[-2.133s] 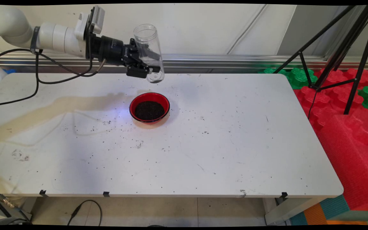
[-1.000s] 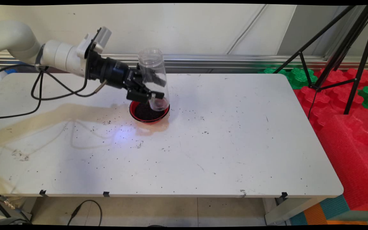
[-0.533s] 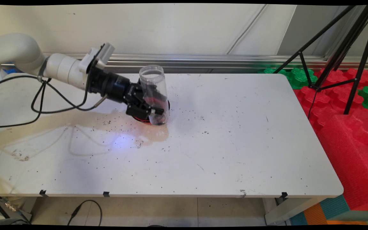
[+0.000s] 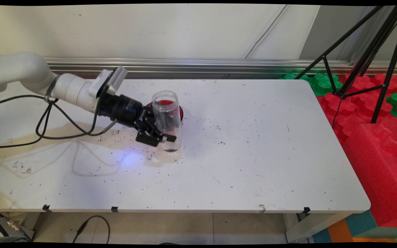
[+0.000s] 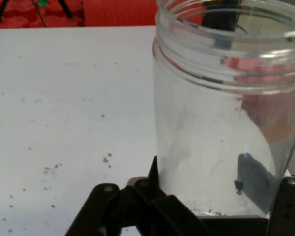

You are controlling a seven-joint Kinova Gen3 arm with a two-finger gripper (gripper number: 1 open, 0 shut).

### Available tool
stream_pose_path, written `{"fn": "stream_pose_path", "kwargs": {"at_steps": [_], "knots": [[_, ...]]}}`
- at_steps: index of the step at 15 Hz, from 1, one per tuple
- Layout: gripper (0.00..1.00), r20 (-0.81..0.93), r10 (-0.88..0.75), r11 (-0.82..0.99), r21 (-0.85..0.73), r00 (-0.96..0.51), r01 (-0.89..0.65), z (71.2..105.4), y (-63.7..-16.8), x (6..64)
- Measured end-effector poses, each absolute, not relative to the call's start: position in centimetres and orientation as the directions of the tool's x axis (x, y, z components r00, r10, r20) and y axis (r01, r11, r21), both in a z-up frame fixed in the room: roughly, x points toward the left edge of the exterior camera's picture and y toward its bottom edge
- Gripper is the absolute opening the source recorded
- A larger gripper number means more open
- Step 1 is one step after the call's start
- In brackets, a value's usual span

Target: Place the picked object on the table

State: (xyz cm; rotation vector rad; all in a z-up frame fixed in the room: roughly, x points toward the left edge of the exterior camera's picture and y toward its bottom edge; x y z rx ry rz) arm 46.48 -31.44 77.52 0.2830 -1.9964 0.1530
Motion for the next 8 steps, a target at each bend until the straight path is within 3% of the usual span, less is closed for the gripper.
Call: {"fn": "stream_pose_path", "kwargs": {"at_steps": [8], "knots": [[0.00,0.885,-0.129,0.970,0.019,-0.447,-0.242,74.1,-30.2,45.9]]}}
